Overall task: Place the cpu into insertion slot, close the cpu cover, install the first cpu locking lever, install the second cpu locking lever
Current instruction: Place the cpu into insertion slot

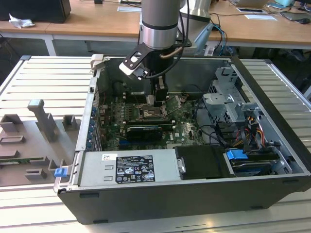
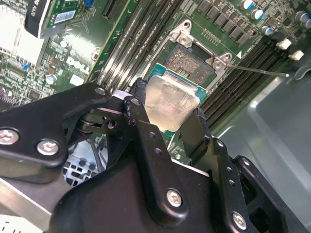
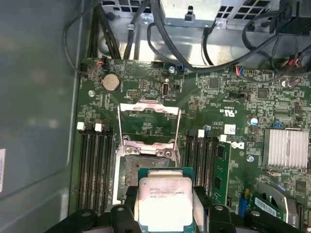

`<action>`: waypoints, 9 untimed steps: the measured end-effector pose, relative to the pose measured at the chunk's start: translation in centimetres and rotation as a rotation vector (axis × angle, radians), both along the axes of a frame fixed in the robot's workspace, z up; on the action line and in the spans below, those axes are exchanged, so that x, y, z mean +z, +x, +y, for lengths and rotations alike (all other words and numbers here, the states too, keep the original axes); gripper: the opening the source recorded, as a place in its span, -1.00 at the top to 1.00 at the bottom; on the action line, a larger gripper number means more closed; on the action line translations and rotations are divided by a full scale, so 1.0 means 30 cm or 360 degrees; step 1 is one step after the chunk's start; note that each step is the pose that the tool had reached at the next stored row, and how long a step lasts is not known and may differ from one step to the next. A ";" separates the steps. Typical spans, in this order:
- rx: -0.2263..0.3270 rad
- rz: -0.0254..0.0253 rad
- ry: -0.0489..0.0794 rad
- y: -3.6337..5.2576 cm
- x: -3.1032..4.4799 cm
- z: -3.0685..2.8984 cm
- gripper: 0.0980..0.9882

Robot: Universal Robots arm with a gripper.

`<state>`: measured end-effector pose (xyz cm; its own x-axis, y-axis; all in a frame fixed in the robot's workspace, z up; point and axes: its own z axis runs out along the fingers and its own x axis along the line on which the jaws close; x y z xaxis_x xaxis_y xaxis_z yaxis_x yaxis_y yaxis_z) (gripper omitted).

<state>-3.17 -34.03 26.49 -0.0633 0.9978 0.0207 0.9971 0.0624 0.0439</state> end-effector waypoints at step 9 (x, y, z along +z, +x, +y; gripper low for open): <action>-0.0070 0.00002 -0.0002 -0.002 -0.071 0.026 0.03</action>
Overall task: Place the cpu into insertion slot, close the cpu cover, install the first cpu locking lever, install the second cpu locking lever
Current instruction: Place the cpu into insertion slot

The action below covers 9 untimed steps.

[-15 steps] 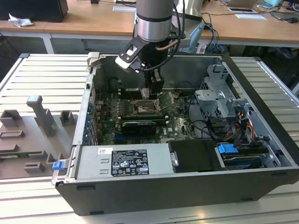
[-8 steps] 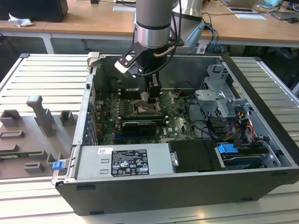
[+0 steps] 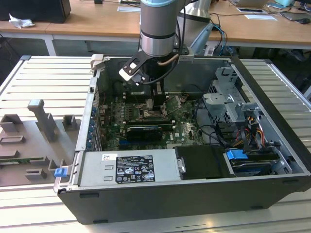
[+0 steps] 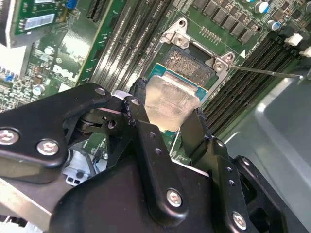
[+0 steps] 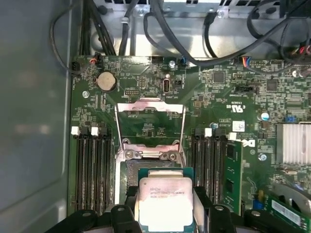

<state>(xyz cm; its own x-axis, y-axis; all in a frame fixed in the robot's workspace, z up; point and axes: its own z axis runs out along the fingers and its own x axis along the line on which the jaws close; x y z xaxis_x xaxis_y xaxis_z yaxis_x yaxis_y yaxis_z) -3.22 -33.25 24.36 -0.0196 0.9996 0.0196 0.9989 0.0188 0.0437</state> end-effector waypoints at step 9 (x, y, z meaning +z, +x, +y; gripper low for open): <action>0.0042 0.00003 0.0000 -0.012 -0.041 0.014 0.03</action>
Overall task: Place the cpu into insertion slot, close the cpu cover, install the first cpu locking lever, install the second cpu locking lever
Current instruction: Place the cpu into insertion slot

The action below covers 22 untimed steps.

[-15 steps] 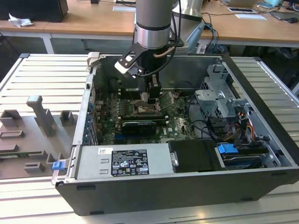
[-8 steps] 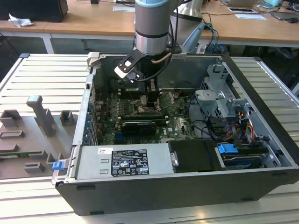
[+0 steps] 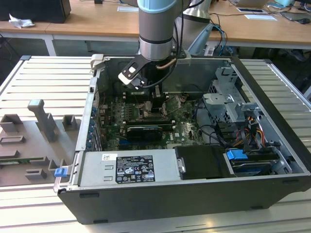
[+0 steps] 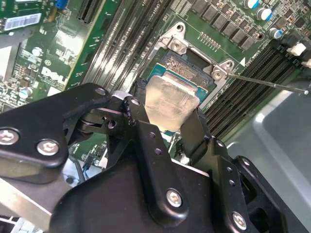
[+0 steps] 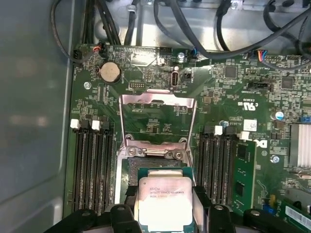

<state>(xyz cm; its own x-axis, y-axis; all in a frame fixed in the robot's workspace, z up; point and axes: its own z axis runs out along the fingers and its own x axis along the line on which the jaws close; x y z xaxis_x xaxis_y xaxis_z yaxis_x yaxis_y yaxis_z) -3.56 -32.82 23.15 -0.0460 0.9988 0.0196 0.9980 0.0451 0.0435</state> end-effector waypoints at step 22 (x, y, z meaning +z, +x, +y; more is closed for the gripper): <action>-0.0100 0.00006 0.0000 -0.011 -0.085 0.031 0.03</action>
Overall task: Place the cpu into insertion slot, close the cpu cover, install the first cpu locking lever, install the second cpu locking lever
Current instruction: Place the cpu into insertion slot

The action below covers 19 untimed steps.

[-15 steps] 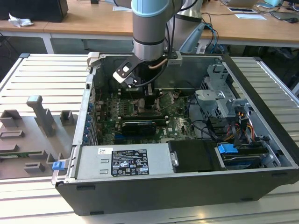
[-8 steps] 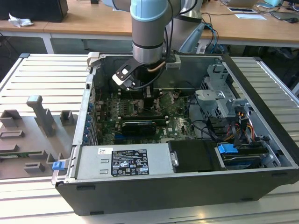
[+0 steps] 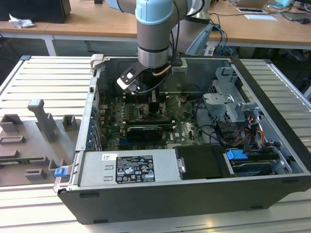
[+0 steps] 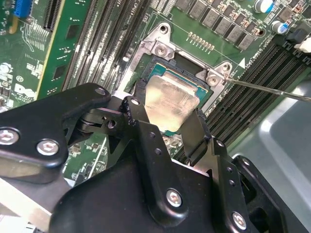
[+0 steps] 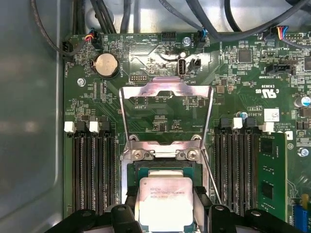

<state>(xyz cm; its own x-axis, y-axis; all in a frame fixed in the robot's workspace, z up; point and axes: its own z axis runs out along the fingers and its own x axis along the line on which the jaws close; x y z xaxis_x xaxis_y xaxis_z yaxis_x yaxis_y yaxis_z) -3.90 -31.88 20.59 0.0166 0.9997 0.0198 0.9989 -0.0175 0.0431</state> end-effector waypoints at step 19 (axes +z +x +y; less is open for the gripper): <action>-0.0002 0.00009 0.0000 0.001 -0.005 0.002 -0.15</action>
